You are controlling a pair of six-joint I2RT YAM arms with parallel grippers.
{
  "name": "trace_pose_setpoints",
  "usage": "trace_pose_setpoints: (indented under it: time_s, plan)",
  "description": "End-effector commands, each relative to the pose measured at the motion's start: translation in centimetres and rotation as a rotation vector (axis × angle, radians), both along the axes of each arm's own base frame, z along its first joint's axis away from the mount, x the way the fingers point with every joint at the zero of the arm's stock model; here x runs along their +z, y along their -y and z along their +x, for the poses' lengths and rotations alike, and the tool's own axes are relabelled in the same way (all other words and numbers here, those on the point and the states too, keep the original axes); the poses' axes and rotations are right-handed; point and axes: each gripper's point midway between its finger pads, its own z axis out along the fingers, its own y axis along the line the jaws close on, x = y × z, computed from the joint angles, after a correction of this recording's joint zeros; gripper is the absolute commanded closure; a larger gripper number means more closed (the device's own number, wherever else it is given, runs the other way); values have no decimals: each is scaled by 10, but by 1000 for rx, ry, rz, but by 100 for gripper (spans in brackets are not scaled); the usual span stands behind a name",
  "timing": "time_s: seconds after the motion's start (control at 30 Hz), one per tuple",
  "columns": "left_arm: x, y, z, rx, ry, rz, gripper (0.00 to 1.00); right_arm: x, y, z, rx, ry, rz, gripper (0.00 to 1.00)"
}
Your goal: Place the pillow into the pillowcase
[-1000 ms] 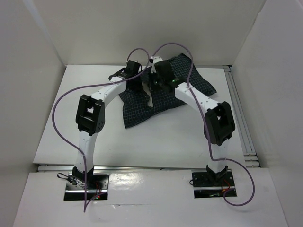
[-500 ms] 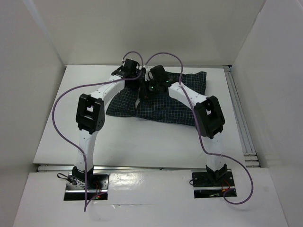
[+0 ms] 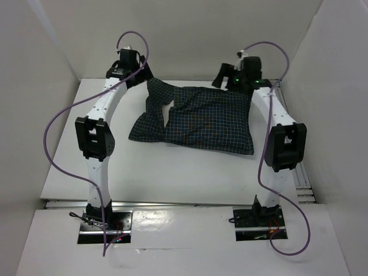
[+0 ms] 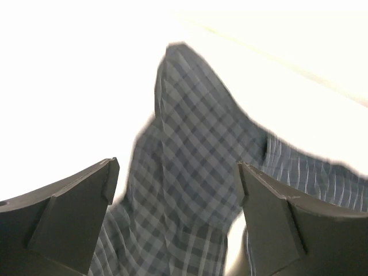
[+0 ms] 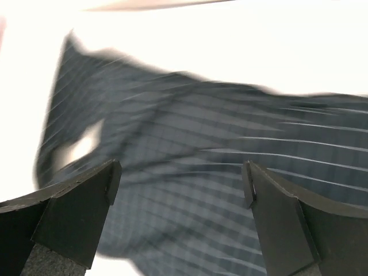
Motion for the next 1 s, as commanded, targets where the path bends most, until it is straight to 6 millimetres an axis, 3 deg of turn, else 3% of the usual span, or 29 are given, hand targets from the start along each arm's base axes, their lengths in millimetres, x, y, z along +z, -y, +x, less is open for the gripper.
trace_pose_setpoints:
  time_s: [0.0, 0.1, 0.13, 0.17, 0.23, 0.27, 0.33, 0.37, 0.4, 0.53, 0.57, 0.6, 0.67, 0.83, 0.87, 0.97]
  plan:
    - [-41, -8, 25, -10, -56, 25, 0, -37, 62, 23, -215, -115, 7, 1]
    - [-47, -8, 53, -31, 12, -19, 0, -49, 94, 40, -289, -129, 31, 1]
    - [-60, -11, 62, -21, 18, -36, 0, -61, 103, 48, -313, -130, 23, 1]
    - [-63, -8, 69, -17, 38, -60, 0, -61, 108, 54, -322, -115, 26, 1]
    - [-64, 0, 87, -39, 107, -94, 0, -68, 118, 63, -337, -113, 43, 1]
    - [-79, 5, 92, -47, 103, -120, 0, -77, 119, 69, -337, -118, 43, 1]
    - [-70, 19, 107, -85, 183, -191, 0, -76, 125, 81, -346, -90, 47, 1]
    - [-72, 21, 111, -76, 195, -211, 0, -92, 126, 82, -361, -121, 50, 1]
    - [-77, 24, 117, -84, 204, -230, 0, -85, 126, 86, -365, -101, 60, 1]
    - [-77, 38, 125, -128, 252, -296, 0, -93, 132, 93, -379, -73, 73, 1]
    - [-79, 40, 127, -133, 255, -308, 0, -98, 140, 95, -397, -74, 69, 1]
    - [-79, 40, 128, -134, 267, -309, 0, -90, 150, 98, -412, -57, 72, 1]
    - [-77, 40, 130, -137, 287, -311, 0, -90, 153, 99, -416, -69, 84, 1]
    - [-70, 46, 134, -173, 332, -328, 0, -91, 191, 92, -484, -86, 57, 1]
    - [-80, 48, 135, -180, 320, -331, 0, -92, 191, 92, -484, -86, 57, 1]
    - [-78, 52, 138, -199, 341, -353, 0, -96, 192, 91, -452, -95, 53, 1]
